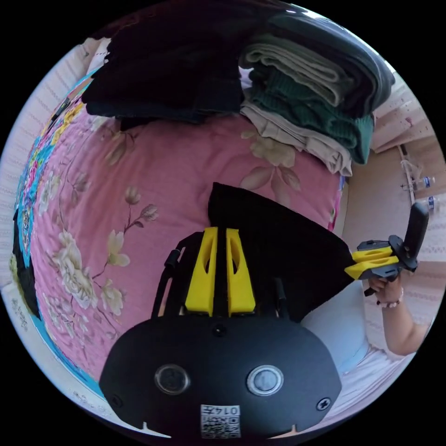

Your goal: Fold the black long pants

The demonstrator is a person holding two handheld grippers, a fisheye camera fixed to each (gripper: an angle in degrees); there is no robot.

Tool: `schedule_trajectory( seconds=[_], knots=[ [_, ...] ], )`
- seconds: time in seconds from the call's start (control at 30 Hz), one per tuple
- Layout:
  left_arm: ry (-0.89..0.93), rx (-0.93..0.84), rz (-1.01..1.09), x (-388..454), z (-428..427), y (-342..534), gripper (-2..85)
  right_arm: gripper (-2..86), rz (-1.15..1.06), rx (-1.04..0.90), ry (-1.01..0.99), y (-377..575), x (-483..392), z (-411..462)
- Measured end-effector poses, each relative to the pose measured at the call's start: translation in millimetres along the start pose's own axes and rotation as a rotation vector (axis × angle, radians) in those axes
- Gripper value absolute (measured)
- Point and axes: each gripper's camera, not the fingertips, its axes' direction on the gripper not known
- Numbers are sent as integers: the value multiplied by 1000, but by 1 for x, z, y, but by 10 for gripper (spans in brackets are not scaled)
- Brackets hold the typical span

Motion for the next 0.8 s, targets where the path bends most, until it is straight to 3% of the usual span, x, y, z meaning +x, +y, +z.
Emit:
schedule_trajectory(
  seconds=[0.13,0.23,0.43,0.8],
  knots=[
    [33,48,-14,-1,-20,17,-5,15,-112,-27,-106,2,-36,1],
    [80,201,-27,-8,-59,58,-8,15,-237,-51,-193,3,-87,1],
    [53,459,-101,-47,-146,202,-9,15,-506,-177,-362,8,-214,50],
    [-31,596,-626,-148,-172,546,-8,17,-751,-535,-491,82,-423,299]
  ],
)
